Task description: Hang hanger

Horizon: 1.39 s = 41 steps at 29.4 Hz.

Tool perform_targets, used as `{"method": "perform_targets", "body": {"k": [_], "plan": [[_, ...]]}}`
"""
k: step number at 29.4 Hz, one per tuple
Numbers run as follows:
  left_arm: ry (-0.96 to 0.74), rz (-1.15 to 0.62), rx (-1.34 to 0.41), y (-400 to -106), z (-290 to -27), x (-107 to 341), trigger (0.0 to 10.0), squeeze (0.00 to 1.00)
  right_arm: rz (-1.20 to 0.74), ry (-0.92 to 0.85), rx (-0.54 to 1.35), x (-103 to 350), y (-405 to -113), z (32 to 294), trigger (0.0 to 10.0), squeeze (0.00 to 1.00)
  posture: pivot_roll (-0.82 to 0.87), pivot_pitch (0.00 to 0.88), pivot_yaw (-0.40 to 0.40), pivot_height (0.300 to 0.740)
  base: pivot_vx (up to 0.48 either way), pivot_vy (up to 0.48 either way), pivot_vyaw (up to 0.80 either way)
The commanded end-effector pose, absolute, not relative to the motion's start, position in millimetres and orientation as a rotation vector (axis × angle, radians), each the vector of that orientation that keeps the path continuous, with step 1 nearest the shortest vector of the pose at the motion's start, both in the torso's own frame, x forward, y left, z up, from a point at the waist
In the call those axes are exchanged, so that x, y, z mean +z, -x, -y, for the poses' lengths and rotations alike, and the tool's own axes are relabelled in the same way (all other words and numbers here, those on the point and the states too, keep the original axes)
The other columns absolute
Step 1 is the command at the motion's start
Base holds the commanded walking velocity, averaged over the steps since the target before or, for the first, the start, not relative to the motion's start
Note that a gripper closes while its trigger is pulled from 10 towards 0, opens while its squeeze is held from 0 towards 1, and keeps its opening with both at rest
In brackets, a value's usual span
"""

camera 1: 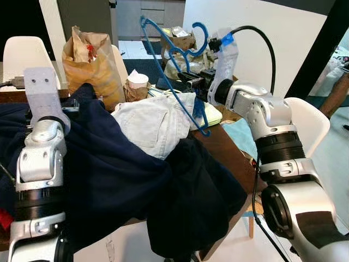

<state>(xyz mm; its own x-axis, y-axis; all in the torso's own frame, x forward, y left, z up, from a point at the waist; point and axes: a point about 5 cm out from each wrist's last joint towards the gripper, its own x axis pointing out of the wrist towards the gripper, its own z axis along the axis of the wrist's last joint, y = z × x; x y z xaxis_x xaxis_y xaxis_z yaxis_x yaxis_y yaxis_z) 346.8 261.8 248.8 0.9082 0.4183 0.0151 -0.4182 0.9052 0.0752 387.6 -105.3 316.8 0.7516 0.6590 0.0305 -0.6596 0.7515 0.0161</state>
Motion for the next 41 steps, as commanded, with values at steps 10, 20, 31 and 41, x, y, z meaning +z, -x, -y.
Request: {"method": "perform_targets", "body": {"k": [10,20,31,41], "plan": [[-0.032,-0.162,0.513,-350.4,-301.3,212.0,10.0,0.0,-0.014,0.008,0.717,313.1,-380.3,112.4,10.0,0.0,-0.03,0.0,-0.083,0.74,0.0,0.0,0.0],[0.071,-0.201,0.504,-347.7,-312.2,192.6,0.0,0.0,-0.024,0.014,0.72,314.1,-376.9,112.4,10.0,0.0,-0.05,0.0,-0.077,0.74,0.0,0.0,0.0],[-0.034,0.032,0.564,-334.2,-318.2,245.8,0.0,0.0,-0.039,-0.002,0.747,304.2,-372.8,105.0,10.0,0.0,-0.03,0.0,-0.073,0.74,0.0,0.0,0.0],[-0.124,0.235,0.583,-310.6,-306.7,295.2,0.0,0.0,-0.024,-0.013,0.747,305.7,-374.5,102.4,10.0,0.0,-0.01,0.0,-0.069,0.74,0.0,0.0,0.0]]}}
